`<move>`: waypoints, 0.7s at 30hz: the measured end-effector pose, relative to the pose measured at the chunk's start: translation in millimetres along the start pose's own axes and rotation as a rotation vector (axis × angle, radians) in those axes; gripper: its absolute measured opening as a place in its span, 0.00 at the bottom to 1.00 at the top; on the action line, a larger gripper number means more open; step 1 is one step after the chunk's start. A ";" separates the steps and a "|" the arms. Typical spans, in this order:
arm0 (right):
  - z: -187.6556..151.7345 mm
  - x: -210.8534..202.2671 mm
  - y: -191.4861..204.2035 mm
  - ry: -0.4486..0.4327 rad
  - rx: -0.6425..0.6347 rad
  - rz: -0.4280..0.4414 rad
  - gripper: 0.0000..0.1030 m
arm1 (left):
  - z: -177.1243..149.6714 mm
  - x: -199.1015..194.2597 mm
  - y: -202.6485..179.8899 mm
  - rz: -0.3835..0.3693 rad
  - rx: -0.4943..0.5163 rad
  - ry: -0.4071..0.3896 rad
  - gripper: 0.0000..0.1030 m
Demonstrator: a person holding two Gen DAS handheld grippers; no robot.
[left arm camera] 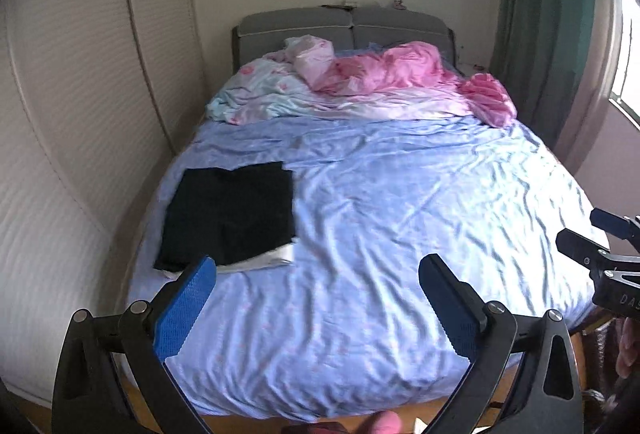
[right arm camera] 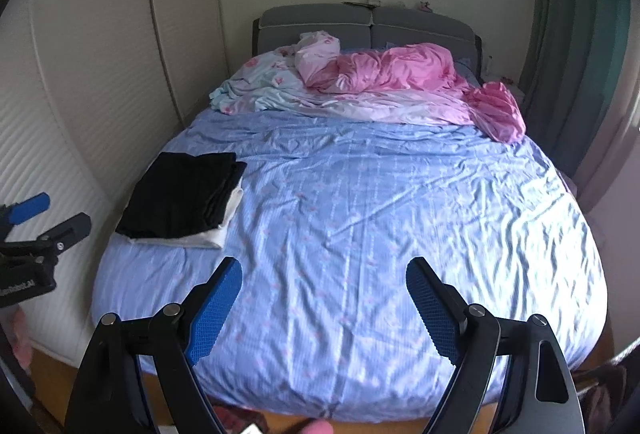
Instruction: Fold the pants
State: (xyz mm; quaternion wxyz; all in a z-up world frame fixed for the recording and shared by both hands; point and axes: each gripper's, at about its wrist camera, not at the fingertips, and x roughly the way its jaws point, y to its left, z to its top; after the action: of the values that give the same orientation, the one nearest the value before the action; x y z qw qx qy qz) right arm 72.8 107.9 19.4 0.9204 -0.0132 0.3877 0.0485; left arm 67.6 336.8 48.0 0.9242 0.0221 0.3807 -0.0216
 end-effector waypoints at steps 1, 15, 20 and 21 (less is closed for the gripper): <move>-3.8 -4.6 -5.7 -0.003 0.006 -0.005 0.83 | -3.9 -2.5 -8.9 -0.009 -0.003 0.001 1.00; -38.5 -52.8 -74.3 -0.028 0.139 -0.067 0.83 | -13.0 -30.1 -80.7 -0.061 0.068 -0.027 1.00; -43.2 -62.1 -81.0 -0.037 0.143 -0.073 0.83 | -14.7 -34.9 -93.8 -0.035 0.097 -0.042 1.00; -44.0 -63.3 -81.2 -0.040 0.144 -0.075 0.83 | -15.3 -36.6 -96.0 -0.037 0.101 -0.040 1.00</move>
State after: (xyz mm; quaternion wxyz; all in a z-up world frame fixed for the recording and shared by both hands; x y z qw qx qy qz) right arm 5.6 19.4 32.8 0.9277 0.0393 0.3711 -0.0138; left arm 25.4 242.7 60.7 0.9287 0.0610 0.3610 -0.0582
